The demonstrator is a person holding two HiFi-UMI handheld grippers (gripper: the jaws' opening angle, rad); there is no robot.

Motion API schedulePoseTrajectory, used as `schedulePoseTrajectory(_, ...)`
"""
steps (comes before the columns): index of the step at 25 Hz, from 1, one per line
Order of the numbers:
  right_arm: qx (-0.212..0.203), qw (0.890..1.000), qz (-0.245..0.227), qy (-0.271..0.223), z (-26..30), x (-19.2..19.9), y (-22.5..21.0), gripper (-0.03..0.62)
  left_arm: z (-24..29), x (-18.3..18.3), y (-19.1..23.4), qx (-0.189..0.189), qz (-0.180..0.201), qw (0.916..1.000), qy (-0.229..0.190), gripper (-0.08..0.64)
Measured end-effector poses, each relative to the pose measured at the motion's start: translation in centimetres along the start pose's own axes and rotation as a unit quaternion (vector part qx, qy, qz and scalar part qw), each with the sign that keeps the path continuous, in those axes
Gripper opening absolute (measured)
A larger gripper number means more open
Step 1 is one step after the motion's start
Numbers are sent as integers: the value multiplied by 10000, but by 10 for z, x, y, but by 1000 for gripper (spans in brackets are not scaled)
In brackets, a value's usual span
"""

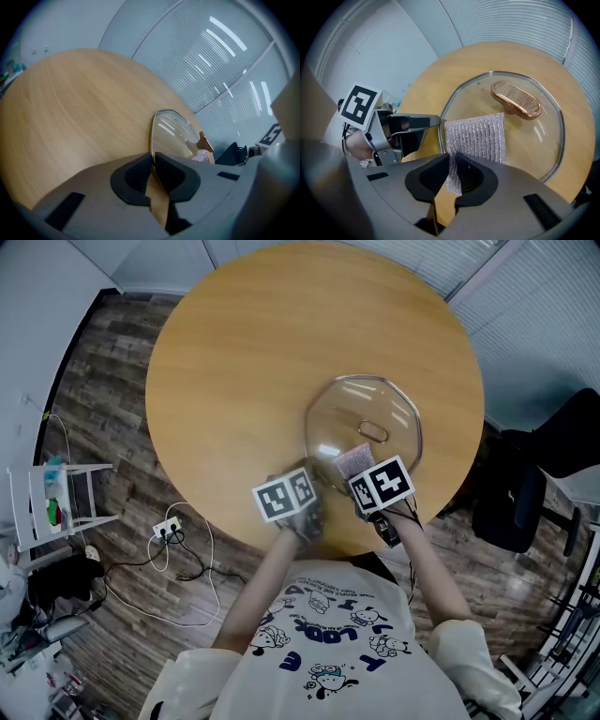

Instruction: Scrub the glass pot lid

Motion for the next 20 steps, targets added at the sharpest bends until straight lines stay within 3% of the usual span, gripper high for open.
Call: schedulePoseTrajectory(20, -295, 9993, -200, 71, 20, -21, 22, 61, 0, 0, -1, 14, 0, 10000, -8, 37)
Point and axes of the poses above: the fingertips, and each gripper's own axes: z forward along the fingers, y to its left, x out of its underside, the point moved 4 cm from there along -z, backward along the fingers, and after that the axes turned 8 degrees about -x, right-handed, at the moved point
